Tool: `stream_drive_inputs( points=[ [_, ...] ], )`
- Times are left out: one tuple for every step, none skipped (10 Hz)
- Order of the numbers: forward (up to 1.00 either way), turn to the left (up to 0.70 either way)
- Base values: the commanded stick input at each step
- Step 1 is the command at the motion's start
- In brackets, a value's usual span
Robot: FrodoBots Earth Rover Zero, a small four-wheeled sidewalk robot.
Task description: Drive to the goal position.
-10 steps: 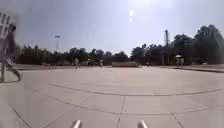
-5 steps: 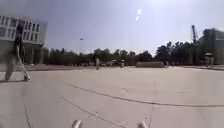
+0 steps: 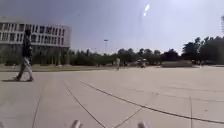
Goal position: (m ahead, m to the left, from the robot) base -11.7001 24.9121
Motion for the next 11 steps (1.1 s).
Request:
stream_drive_inputs(
  points=[
    [0.70,0.35],
    [0.70,0.35],
    [0.70,0.35],
    [0.70,0.35],
    [0.70,0.35],
    [0.70,0.35],
    [0.70,0.35],
    [0.70,0.35],
    [0.70,0.35],
    [0.70,0.35],
    [0.70,0.35]
  ],
)
